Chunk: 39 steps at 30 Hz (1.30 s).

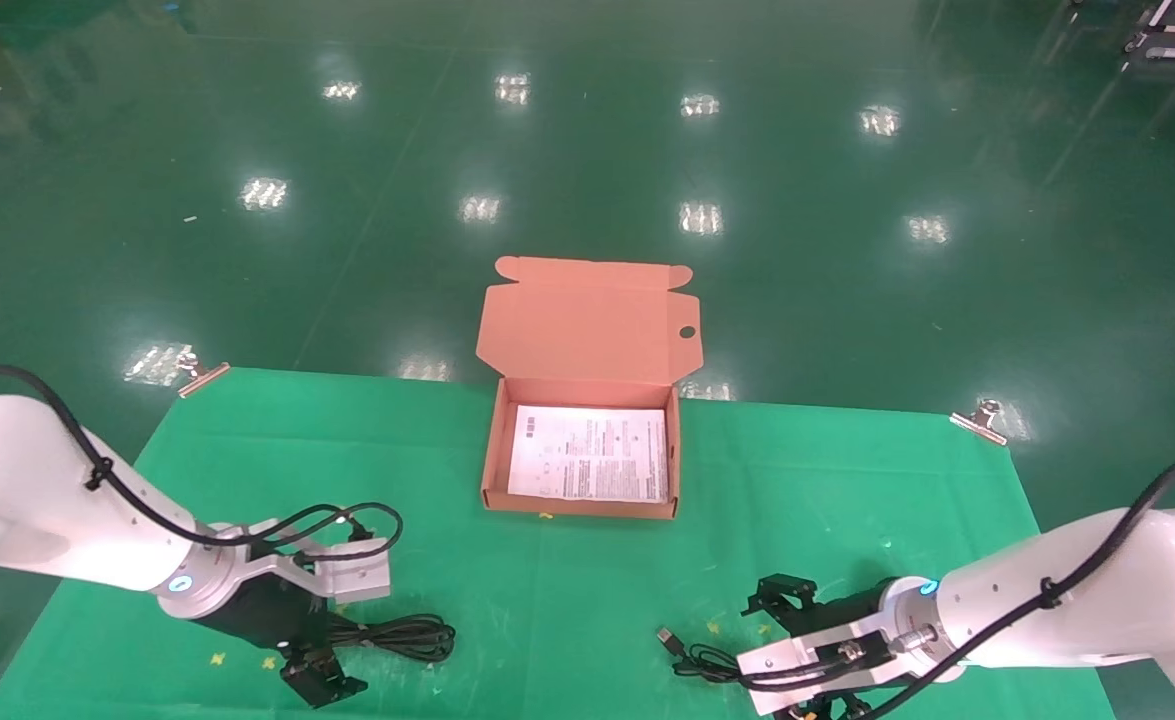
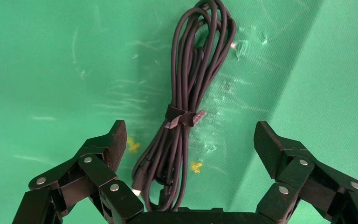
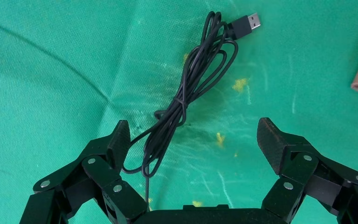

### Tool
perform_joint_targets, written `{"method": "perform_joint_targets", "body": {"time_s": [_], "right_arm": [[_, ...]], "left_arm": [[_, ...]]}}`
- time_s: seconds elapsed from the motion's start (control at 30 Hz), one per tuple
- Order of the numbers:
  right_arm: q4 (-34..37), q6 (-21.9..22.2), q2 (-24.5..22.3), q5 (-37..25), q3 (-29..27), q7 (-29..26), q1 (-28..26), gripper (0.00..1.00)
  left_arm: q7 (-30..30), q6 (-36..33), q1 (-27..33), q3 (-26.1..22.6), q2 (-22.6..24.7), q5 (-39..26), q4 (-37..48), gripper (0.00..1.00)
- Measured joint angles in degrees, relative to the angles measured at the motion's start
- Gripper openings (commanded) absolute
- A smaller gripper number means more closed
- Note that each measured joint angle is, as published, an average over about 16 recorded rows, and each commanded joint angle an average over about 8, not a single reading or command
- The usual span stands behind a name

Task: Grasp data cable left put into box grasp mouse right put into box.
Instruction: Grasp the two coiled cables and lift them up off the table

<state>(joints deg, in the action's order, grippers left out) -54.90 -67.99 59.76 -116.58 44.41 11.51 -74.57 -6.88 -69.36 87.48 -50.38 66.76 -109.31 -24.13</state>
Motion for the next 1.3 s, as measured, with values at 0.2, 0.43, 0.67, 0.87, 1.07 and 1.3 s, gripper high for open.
{"method": "perform_joint_targets", "body": {"time_s": [0.2,0.43,0.67,0.87,1.07,1.3], "right_arm": [[2.73,1.00,1.18,-0.47,0.21,0.17,-0.12,0.43],[3.88,1.96,1.65,-0.96,0.28,0.08,-0.04,0.00],[4.00,2.06,1.66,-0.96,0.25,-0.01,-0.02,0.00],[3.79,1.98,1.60,-0.89,0.22,0.01,0.00,0.00],[3.66,1.90,1.57,-0.85,0.21,0.02,0.03,0.00],[3.57,1.85,1.54,-0.82,0.20,0.05,0.04,0.00]], "left_arm": [[2.51,0.59,0.68,0.46,0.99,0.82,4.48,0.38],[4.00,0.75,1.18,0.84,1.52,1.53,7.23,0.00],[4.18,0.76,1.29,0.89,1.60,1.64,7.56,0.00],[4.01,0.68,1.21,0.87,1.47,1.59,7.09,0.00],[3.91,0.63,1.13,0.85,1.39,1.54,6.80,0.00],[3.83,0.61,1.08,0.83,1.33,1.50,6.59,0.00]]}}
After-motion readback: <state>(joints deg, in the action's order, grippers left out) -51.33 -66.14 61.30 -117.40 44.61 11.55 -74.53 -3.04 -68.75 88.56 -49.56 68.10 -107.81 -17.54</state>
